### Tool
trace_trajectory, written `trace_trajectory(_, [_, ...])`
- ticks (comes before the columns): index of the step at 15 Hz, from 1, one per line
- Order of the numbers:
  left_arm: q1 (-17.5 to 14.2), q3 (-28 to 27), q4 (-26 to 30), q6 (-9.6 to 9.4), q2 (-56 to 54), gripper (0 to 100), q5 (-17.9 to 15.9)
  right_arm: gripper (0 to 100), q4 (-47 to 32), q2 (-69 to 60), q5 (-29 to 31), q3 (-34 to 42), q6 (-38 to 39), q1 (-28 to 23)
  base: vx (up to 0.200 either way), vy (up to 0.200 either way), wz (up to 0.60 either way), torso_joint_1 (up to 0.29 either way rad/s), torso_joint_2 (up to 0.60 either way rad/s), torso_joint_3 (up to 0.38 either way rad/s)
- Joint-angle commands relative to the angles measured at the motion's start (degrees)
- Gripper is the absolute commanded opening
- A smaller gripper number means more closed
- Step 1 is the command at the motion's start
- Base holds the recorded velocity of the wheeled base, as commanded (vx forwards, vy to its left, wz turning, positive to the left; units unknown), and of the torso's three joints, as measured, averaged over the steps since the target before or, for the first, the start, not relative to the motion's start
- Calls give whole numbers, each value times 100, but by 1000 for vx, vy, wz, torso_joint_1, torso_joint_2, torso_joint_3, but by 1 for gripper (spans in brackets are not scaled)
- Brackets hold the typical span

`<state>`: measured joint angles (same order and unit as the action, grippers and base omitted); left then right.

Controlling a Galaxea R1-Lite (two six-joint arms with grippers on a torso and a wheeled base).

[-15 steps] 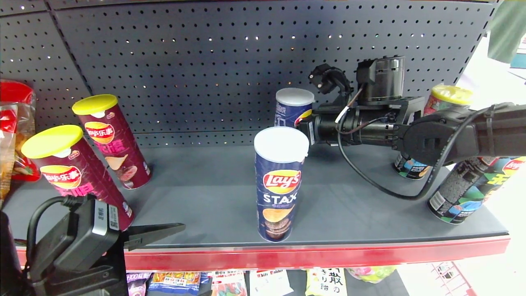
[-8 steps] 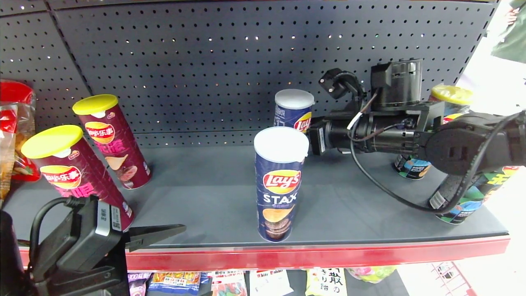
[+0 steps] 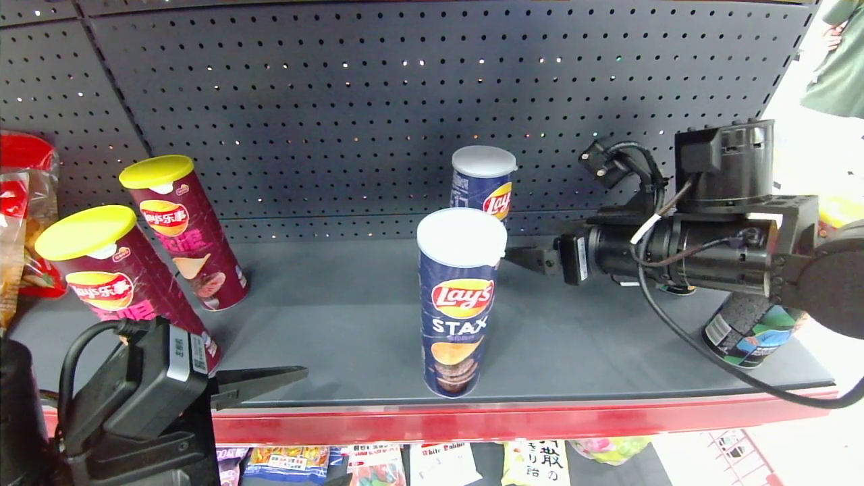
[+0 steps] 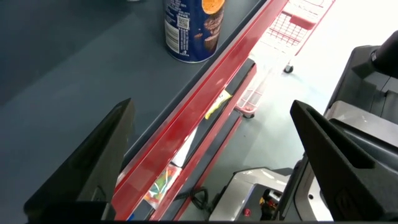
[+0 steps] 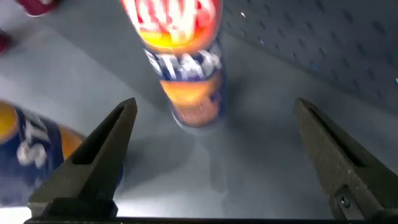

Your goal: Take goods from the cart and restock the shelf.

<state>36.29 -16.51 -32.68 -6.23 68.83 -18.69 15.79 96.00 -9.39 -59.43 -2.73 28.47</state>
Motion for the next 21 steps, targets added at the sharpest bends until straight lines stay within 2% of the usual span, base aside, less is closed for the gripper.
trace_trajectory(1, [-8, -11, -1, 8, 52, 100, -3, 100, -5, -503, 86, 371, 124, -25, 0, 0, 0, 0, 0, 0])
trace_trajectory(4, [-17, 7, -1, 8, 96, 100, 6, 100, -14, -1040, 121, 880, 124, -25, 0, 0, 0, 0, 0, 0])
trace_trajectory(6, [-70, 7, -1, 8, 166, 100, 32, 100, 3, -1839, 359, 1601, 124, -25, 0, 0, 0, 0, 0, 0])
trace_trajectory(8, [-105, 25, -1, 8, 184, 100, 32, 100, 3, -2050, 394, 1777, 124, -16, 0, 0, 0, 0, 0, 0])
trace_trajectory(9, [-157, 7, -1, 8, 298, 100, 32, 100, -14, -3290, 420, 2665, 71, 45, 0, 0, 0, 0, 0, 0])
trace_trajectory(11, [-210, -19, -10, 8, 430, 100, 41, 100, -58, -4564, 490, 3491, -8, 142, 0, 0, 0, 0, 0, 0])
trace_trajectory(13, [-228, -11, -1, 16, 562, 100, 76, 100, -164, -5373, 904, 3816, -8, 36, 0, 0, 0, 0, 0, 0])
trace_trajectory(16, [-228, -178, -10, 25, 913, 100, 471, 100, -1069, -6366, 1633, 3737, -8, -324, 0, 0, 0, 0, 0, 0])
trace_trajectory(19, [-237, -617, -1, 236, 1405, 100, 709, 100, -1895, -7139, 1686, 3693, -8, -579, 0, 0, 0, 0, 0, 0])
trace_trajectory(20, [-237, -828, -1, 271, 1625, 100, 964, 100, -2009, -7271, 1686, 3667, -8, -693, 0, 0, 0, 0, 0, 0])
trace_trajectory(21, [-237, -916, -1, 271, 1722, 100, 1060, 100, -2009, -7306, 1686, 3675, -8, -728, 0, 0, 0, 0, 0, 0])
